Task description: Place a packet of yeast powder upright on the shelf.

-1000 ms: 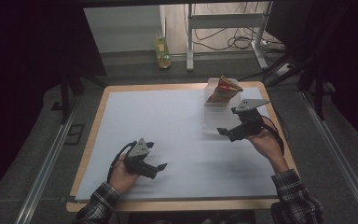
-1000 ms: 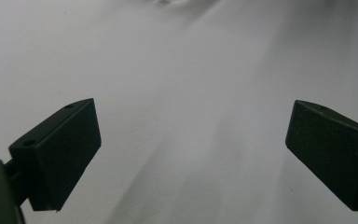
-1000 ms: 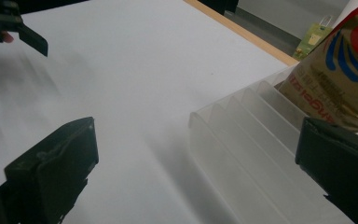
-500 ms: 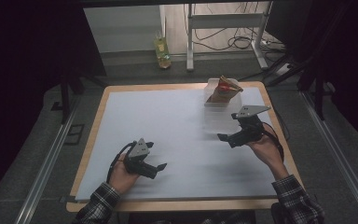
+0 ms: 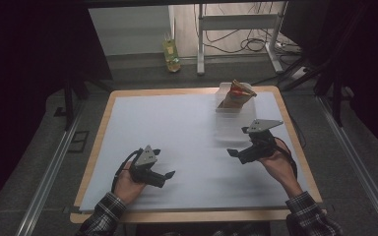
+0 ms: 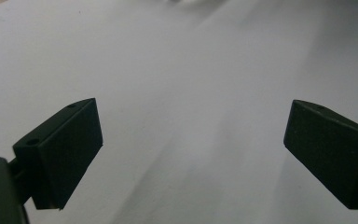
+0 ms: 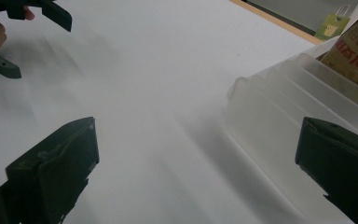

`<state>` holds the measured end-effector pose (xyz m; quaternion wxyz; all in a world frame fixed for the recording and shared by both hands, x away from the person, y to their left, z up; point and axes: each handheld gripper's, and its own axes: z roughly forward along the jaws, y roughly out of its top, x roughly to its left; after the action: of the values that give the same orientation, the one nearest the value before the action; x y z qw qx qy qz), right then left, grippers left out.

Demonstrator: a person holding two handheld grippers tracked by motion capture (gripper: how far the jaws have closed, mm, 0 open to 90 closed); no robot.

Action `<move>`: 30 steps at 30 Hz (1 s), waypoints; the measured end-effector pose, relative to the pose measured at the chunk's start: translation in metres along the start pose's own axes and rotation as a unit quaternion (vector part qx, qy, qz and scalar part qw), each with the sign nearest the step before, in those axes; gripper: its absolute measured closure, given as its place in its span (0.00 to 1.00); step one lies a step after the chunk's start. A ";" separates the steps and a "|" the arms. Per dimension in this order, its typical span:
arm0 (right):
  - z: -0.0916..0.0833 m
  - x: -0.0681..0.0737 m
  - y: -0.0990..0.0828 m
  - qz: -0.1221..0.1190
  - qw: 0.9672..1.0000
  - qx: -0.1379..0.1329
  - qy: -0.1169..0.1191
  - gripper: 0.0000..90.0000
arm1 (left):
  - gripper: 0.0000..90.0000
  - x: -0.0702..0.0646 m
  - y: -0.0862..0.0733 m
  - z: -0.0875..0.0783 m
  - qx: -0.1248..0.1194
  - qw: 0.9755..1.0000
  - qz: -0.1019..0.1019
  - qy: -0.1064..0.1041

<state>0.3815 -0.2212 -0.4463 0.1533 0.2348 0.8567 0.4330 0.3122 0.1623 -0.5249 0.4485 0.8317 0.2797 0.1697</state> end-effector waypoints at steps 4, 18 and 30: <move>-0.001 0.004 -0.005 -0.003 1.000 0.004 -0.002 0.00 | 0.03 0.002 -0.001 0.000 0.003 1.000 -0.010 -0.006; -0.011 0.016 -0.028 0.002 1.000 0.012 -0.009 0.00 | 0.00 0.003 -0.001 0.002 0.013 1.000 -0.014 -0.019; -0.020 0.025 -0.054 0.007 0.999 0.039 -0.015 0.00 | 0.01 0.006 -0.004 0.003 0.010 1.000 -0.023 -0.017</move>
<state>0.3367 -0.2488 -0.4799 0.1535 0.2528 0.8690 0.3968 0.3171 0.1657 -0.5294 0.4487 0.8322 0.2929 0.1428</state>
